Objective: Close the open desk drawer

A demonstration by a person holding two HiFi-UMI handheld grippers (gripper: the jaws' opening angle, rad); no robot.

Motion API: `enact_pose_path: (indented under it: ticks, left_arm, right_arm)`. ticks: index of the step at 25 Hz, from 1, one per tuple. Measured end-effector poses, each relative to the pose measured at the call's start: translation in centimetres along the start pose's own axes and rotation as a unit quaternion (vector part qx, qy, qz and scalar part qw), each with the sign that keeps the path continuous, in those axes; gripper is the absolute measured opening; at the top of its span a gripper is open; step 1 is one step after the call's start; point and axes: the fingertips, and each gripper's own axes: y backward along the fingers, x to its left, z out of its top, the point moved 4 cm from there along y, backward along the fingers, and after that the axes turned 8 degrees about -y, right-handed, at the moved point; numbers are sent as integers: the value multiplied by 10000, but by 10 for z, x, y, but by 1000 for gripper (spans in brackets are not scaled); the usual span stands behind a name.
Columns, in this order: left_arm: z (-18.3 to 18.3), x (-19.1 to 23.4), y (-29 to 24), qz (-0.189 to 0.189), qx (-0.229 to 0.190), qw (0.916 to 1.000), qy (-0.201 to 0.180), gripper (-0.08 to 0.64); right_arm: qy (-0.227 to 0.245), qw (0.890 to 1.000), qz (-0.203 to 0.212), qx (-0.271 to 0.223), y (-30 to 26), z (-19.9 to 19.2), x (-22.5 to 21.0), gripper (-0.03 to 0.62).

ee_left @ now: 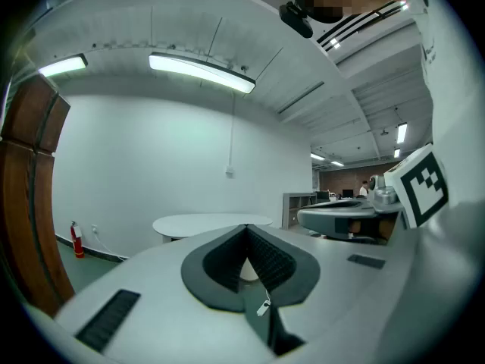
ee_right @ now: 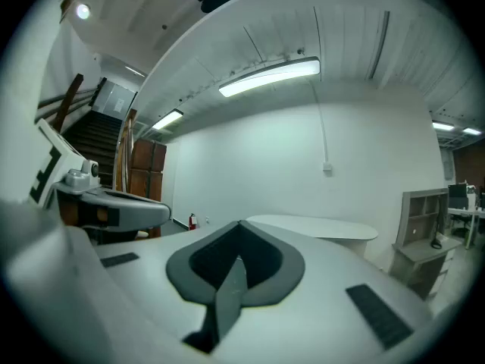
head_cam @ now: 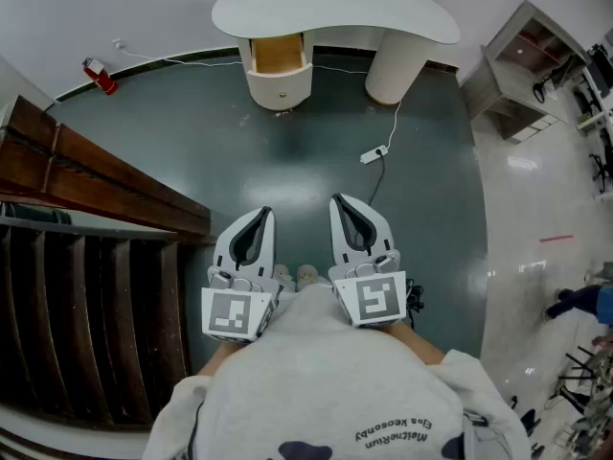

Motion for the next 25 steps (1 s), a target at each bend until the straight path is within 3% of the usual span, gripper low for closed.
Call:
enact_pose_path:
  ticks: [12, 25]
  left_arm:
    - [5, -18, -14, -9, 7, 10000, -94, 9]
    - [-5, 16, -54, -13, 218, 9997, 55, 9]
  right_arm:
    - [-102, 9999, -29, -42, 8, -2, -21, 15]
    - [-434, 9987, 109, 244, -47, -16, -37, 17]
